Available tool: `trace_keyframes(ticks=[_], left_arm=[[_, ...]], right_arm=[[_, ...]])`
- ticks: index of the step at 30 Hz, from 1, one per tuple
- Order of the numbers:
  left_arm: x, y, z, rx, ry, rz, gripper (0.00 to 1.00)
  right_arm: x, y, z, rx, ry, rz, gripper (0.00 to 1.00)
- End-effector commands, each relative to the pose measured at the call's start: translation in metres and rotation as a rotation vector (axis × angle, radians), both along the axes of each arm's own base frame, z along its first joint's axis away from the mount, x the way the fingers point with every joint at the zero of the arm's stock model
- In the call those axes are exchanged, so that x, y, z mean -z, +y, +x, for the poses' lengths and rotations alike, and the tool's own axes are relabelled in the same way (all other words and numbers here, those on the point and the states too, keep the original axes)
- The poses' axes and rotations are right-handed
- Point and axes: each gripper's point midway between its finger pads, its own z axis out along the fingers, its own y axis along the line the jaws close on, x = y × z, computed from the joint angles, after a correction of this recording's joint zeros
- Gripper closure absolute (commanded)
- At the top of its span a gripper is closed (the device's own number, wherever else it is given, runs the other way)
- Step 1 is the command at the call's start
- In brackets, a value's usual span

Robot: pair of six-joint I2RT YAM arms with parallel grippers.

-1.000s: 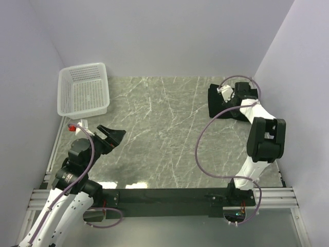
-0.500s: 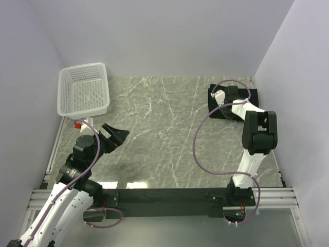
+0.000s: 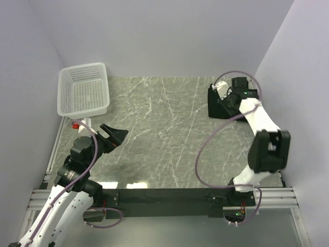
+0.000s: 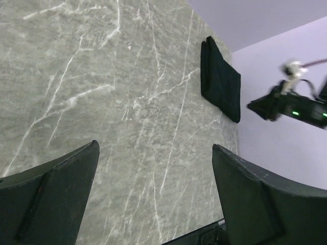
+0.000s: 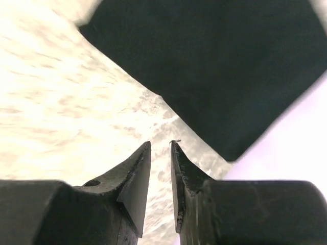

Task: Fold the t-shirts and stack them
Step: Move the T-shirt to the center of the board, then reset both arms

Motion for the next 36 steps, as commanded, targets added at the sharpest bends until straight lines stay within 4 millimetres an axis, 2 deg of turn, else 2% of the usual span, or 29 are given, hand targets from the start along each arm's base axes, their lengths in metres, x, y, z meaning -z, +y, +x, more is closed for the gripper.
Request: trace_keyframes(ticks=[1, 4, 6, 7, 8, 10, 11, 13, 18, 20, 25, 28, 30, 33, 34, 36], left_arm=[[-0.036, 0.0, 0.001, 0.005, -0.092, -0.018, 0.03], [-0.048, -0.006, 0.005, 0.03, -0.111, -0.026, 0.03], [-0.048, -0.011, 0.011, 0.051, -0.097, -0.007, 0.03], [-0.058, -0.013, 0.013, 0.058, -0.113, -0.008, 0.03], [-0.056, -0.016, 0.017, 0.069, -0.097, 0.004, 0.02], [-0.069, -0.02, 0.021, 0.092, -0.128, 0.015, 0.02], [-0.068, -0.025, 0.023, 0.12, -0.124, 0.028, 0.03], [-0.072, -0.03, 0.024, 0.147, -0.133, 0.033, 0.03], [-0.068, -0.043, 0.022, 0.25, -0.135, 0.076, 0.03], [-0.064, -0.039, 0.023, 0.241, -0.129, 0.109, 0.03], [-0.053, -0.015, 0.024, 0.135, -0.094, 0.202, 0.02], [-0.051, 0.001, 0.027, 0.054, -0.093, 0.241, 0.01], [-0.049, 0.009, 0.029, 0.017, -0.098, 0.26, 0.01], [-0.05, 0.018, 0.032, -0.035, -0.126, 0.277, 0.01], [-0.053, 0.019, 0.032, -0.043, -0.138, 0.275, 0.01], [-0.051, 0.022, 0.034, -0.055, -0.134, 0.287, 0.01]], right_arm=[[-0.069, 0.028, -0.019, 0.016, -0.135, 0.168, 0.7], [-0.084, 0.039, -0.042, 0.029, -0.185, 0.24, 0.69], [-0.096, 0.041, -0.06, 0.038, -0.238, 0.264, 0.67], [-0.099, 0.041, -0.066, 0.037, -0.25, 0.276, 0.67], [-0.106, 0.042, -0.076, 0.035, -0.28, 0.296, 0.65], [-0.113, 0.041, -0.085, 0.051, -0.31, 0.322, 0.63], [-0.119, 0.042, -0.094, 0.048, -0.333, 0.349, 0.61], [-0.124, 0.043, -0.101, 0.058, -0.348, 0.375, 0.6], [-0.133, 0.043, -0.119, 0.085, -0.397, 0.448, 0.52], [-0.137, 0.045, -0.124, 0.087, -0.431, 0.468, 0.46], [-0.145, 0.048, -0.134, 0.14, -0.505, 0.533, 0.31], [-0.149, 0.043, -0.14, 0.222, -0.555, 0.559, 0.14], [-0.152, 0.04, -0.143, 0.287, -0.582, 0.589, 0.08], [-0.157, 0.038, -0.146, 0.356, -0.604, 0.63, 0.05], [-0.159, 0.035, -0.145, 0.388, -0.621, 0.64, 0.01], [-0.16, 0.025, -0.144, 0.484, -0.641, 0.647, 0.01]])
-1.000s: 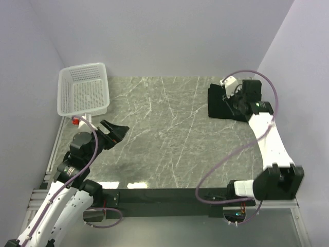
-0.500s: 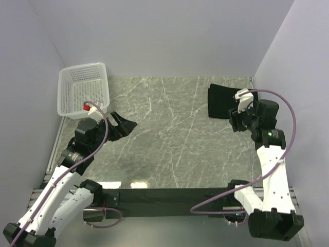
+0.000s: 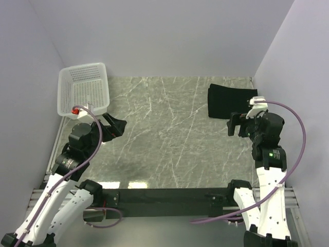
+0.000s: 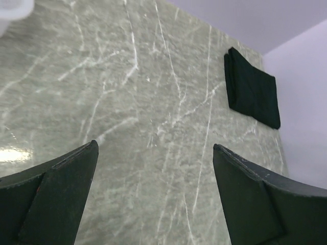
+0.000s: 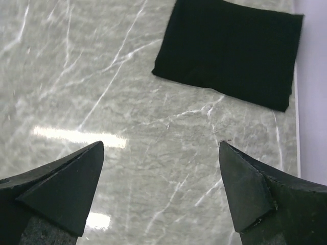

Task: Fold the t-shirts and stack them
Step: Reset both arms

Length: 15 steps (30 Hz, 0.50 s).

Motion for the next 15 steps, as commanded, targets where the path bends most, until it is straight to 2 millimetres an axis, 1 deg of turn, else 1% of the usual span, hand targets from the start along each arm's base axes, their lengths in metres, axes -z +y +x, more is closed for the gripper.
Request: trace_keyframes(ticks=[1, 2, 3, 5, 11, 15], left_arm=[[-0.01, 0.013, 0.007, -0.063, -0.053, 0.035, 0.0], [-0.008, 0.014, 0.007, -0.068, -0.045, 0.042, 0.01], [-0.006, 0.015, 0.007, -0.074, -0.034, 0.047, 0.0], [-0.005, 0.017, 0.007, -0.082, -0.029, 0.055, 0.01], [-0.006, 0.022, 0.005, -0.1, -0.04, 0.056, 0.01], [-0.005, 0.022, 0.004, -0.096, -0.04, 0.058, 0.0]], right_arm=[[-0.016, -0.017, 0.009, 0.176, -0.052, 0.099, 0.01], [-0.016, -0.024, 0.009, 0.216, -0.051, 0.091, 0.01], [-0.016, -0.025, 0.011, 0.243, -0.046, 0.115, 0.01], [-0.016, -0.03, 0.011, 0.266, -0.048, 0.107, 0.01], [-0.013, -0.033, 0.007, 0.297, -0.051, 0.116, 0.01], [-0.009, -0.042, 0.007, 0.368, -0.053, 0.131, 0.01]])
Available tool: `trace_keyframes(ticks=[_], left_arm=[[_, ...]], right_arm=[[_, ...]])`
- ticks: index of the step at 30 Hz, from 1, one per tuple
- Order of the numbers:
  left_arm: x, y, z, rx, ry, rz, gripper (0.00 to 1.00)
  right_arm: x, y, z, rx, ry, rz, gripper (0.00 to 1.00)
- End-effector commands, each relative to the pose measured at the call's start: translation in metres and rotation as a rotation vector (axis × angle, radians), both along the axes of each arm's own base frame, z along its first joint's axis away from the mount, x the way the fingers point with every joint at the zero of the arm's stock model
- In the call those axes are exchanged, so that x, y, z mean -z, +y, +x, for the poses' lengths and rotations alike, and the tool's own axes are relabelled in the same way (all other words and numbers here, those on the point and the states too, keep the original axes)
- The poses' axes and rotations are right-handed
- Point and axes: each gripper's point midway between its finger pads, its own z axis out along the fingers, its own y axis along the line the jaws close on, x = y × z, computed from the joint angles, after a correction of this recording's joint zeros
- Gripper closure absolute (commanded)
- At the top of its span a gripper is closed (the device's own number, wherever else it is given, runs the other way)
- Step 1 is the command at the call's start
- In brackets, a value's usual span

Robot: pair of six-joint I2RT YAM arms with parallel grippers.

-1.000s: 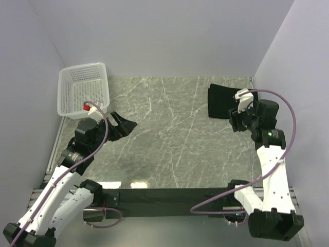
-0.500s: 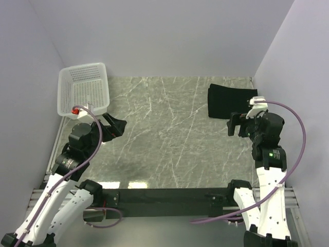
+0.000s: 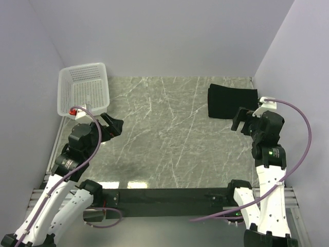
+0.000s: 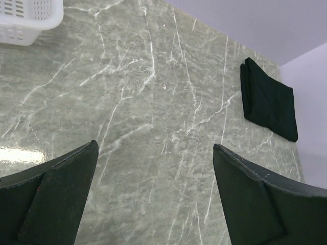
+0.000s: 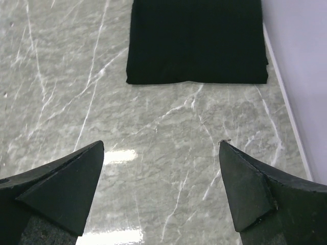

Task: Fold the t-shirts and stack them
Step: Reset both arms

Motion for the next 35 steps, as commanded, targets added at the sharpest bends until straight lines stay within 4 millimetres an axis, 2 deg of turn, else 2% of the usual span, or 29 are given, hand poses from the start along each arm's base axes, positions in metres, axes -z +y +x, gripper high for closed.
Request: trace_keyframes(ticks=[1, 8, 32, 35], left_arm=[[-0.006, 0.004, 0.0, -0.013, -0.028, 0.013, 0.01], [-0.006, 0.005, -0.001, -0.01, -0.027, 0.019, 0.01], [-0.004, 0.009, -0.009, -0.02, -0.024, 0.008, 0.01], [-0.004, 0.009, -0.008, -0.022, -0.024, 0.01, 0.0]], right_arm=[[-0.008, -0.013, 0.003, 0.096, -0.053, 0.014, 0.01], [-0.002, -0.022, 0.003, 0.14, -0.046, 0.0, 0.03], [0.008, -0.024, 0.001, 0.134, -0.029, -0.018, 0.03], [0.009, -0.029, 0.002, 0.147, -0.022, -0.028, 0.0]])
